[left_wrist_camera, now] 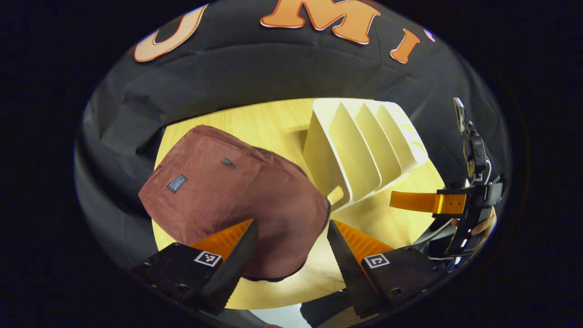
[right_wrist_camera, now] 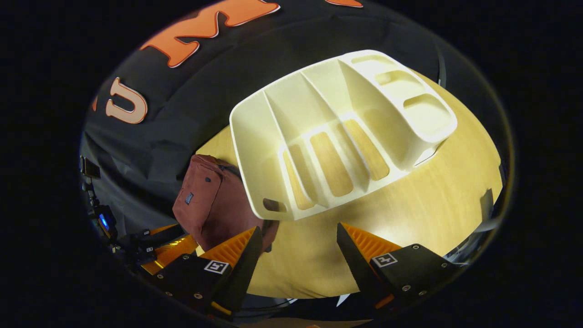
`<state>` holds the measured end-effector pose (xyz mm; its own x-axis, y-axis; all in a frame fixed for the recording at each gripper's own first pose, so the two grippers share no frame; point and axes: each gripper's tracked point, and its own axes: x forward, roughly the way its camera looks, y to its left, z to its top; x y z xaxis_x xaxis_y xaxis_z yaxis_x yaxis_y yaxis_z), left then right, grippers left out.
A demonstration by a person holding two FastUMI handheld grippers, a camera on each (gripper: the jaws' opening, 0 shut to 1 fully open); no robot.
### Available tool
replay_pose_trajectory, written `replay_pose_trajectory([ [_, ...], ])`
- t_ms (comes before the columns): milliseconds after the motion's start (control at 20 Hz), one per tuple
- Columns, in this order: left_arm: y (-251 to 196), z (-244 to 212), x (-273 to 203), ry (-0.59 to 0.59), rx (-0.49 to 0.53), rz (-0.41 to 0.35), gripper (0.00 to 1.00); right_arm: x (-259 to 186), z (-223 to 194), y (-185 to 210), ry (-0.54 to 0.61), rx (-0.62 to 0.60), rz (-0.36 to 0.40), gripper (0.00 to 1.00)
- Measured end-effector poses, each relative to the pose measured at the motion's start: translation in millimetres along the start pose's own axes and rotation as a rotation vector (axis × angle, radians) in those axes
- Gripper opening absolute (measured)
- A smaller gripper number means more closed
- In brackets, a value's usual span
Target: Open the schoolbag, grab two books from the bookshelf and put them into the schoolbag.
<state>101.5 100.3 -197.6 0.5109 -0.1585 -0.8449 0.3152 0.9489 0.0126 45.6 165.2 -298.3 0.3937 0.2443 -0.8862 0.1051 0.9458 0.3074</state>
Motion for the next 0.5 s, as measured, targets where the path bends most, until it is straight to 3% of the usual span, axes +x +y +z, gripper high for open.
replay_pose_trajectory([
  [150, -15.8, 26.9, -9.9, -0.120, -0.046, 0.072, 0.98, -25.6, 41.5, -27.2, -0.100, -0.073, -0.008, 0.98],
  [300, -39.3, 60.1, -29.5, -0.262, -0.092, 0.080, 0.98, -59.3, 84.8, -52.9, -0.225, -0.135, -0.025, 0.98],
  [500, -38.7, 100.6, -46.9, -0.465, -0.111, 0.125, 0.98, -103.3, 128.4, -67.0, -0.395, -0.193, -0.014, 0.97],
])
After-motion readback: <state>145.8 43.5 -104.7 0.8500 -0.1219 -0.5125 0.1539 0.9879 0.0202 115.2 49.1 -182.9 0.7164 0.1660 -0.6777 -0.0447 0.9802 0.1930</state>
